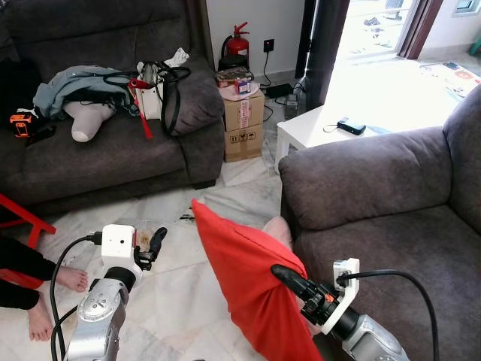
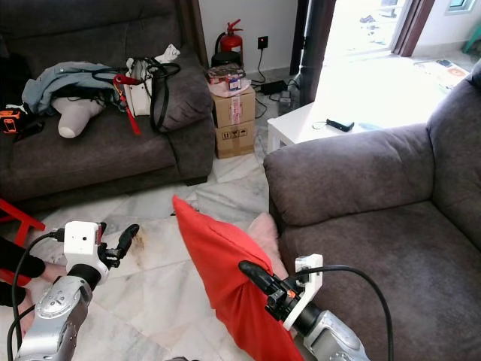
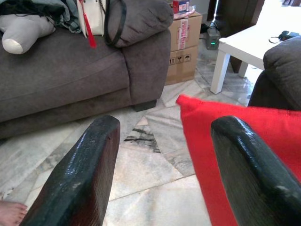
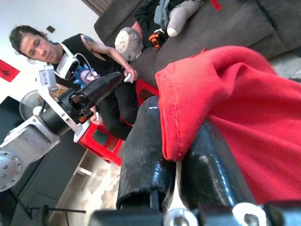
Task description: Move the pillow to the sofa from floor
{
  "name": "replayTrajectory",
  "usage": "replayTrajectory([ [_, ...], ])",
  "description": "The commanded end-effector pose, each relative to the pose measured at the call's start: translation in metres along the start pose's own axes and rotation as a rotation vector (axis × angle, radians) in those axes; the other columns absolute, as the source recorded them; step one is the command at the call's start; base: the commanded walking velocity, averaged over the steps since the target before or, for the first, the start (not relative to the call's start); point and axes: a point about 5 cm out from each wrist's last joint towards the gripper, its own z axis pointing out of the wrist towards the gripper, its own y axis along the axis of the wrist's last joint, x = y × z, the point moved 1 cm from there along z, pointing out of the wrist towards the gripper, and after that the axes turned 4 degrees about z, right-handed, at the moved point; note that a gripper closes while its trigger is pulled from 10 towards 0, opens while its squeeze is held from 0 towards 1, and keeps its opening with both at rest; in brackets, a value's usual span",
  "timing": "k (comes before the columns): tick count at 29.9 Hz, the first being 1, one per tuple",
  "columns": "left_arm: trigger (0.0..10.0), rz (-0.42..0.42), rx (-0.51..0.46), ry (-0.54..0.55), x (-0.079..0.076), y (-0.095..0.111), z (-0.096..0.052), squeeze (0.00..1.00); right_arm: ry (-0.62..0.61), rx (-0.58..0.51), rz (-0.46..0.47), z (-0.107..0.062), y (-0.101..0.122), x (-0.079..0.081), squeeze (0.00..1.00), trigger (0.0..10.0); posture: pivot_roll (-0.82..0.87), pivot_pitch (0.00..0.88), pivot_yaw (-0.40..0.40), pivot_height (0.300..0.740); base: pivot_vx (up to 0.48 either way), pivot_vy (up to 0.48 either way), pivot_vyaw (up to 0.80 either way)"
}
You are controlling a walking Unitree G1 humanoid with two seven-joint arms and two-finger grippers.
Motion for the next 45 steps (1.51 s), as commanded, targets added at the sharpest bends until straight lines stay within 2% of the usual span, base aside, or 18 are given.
replayTrajectory([
  [1, 10.0, 0.001, 0.005, 0.01, 0.003, -0.002, -0.001, 0.0, -0.045, -0.038, -0.081, 0.002, 0.012, -0.006, 0.0, 10.0, 0.06, 0.06, 0.054, 0.74, 0.0, 0.0, 0.0],
  [3, 10.0, 0.002, 0.004, 0.01, 0.002, -0.001, -0.001, 0.0, -0.09, -0.03, -0.106, 0.0, 0.012, -0.011, 0.0, 10.0, 0.06, 0.06, 0.054, 0.74, 0.0, 0.0, 0.0],
  [4, 10.0, 0.0, 0.001, 0.009, 0.002, 0.0, 0.0, 0.0, -0.231, -0.03, -0.139, -0.004, 0.013, -0.029, 0.0, 10.0, 0.06, 0.06, 0.052, 0.74, 0.0, 0.0, 0.0],
  [5, 10.0, -0.001, 0.001, 0.008, 0.001, 0.0, 0.0, 0.0, -0.296, -0.03, -0.148, -0.007, 0.014, -0.037, 0.0, 10.0, 0.06, 0.06, 0.052, 0.74, 0.0, 0.0, 0.0],
  [7, 10.0, -0.002, 0.002, 0.007, 0.001, -0.001, 0.0, 0.0, -0.402, -0.043, -0.173, -0.011, 0.018, -0.049, 0.0, 10.0, 0.06, 0.062, 0.053, 0.74, 0.0, 0.0, 0.0],
  [8, 10.0, -0.002, 0.002, 0.007, 0.001, -0.001, 0.0, 0.0, -0.402, -0.043, -0.173, -0.011, 0.018, -0.049, 0.0, 10.0, 0.06, 0.062, 0.053, 0.74, 0.0, 0.0, 0.0],
  [10, 10.0, -0.003, 0.004, 0.007, 0.001, -0.001, 0.0, 0.0, -0.536, -0.06, -0.201, -0.018, 0.023, -0.063, 0.0, 10.0, 0.06, 0.062, 0.053, 0.74, 0.0, 0.0, 0.0],
  [16, 10.0, -0.005, 0.005, 0.004, 0.001, -0.001, 0.0, 0.0, -0.605, -0.086, -0.207, -0.024, 0.027, -0.071, 0.0, 10.0, 0.07, 0.061, 0.052, 0.74, 0.0, 0.0, 0.0],
  [20, 10.0, -0.006, 0.009, 0.0, 0.002, -0.002, 0.0, 0.0, -0.641, -0.032, -0.275, -0.029, 0.028, -0.077, 0.0, 10.0, 0.06, 0.063, 0.054, 0.74, 0.0, 0.0, 0.0],
  [23, 10.0, -0.008, 0.011, -0.004, 0.001, -0.002, 0.0, 0.0, -0.645, 0.043, -0.348, -0.031, 0.026, -0.078, 0.0, 10.0, 0.06, 0.062, 0.054, 0.74, 0.0, 0.0, 0.0],
  [29, 10.0, -0.015, 0.017, -0.025, 0.0, -0.002, 0.0, 0.0, -0.615, 0.083, -0.381, -0.036, 0.025, -0.078, 0.0, 10.0, 0.06, 0.063, 0.056, 0.74, 0.0, 0.0, 0.0],
  [33, 10.0, -0.016, 0.031, -0.058, -0.001, -0.004, -0.002, 0.0, -0.473, 0.18, -0.404, -0.038, 0.016, -0.069, 0.0, 10.0, 0.06, 0.061, 0.056, 0.74, 0.0, 0.0, 0.0],
  [38, 10.0, -0.017, 0.049, -0.075, 0.002, -0.007, -0.003, 0.0, -0.292, 0.297, -0.388, -0.043, 0.005, -0.054, 0.0, 10.0, 0.06, 0.06, 0.057, 0.74, 0.0, 0.0, 0.0],
  [45, 10.0, -0.015, 0.079, -0.165, -0.002, -0.009, -0.005, 0.0, -0.162, 0.359, -0.366, -0.044, 0.004, -0.044, 0.0, 10.0, 0.06, 0.048, 0.059, 0.74, 0.0, 0.0, 0.0],
])
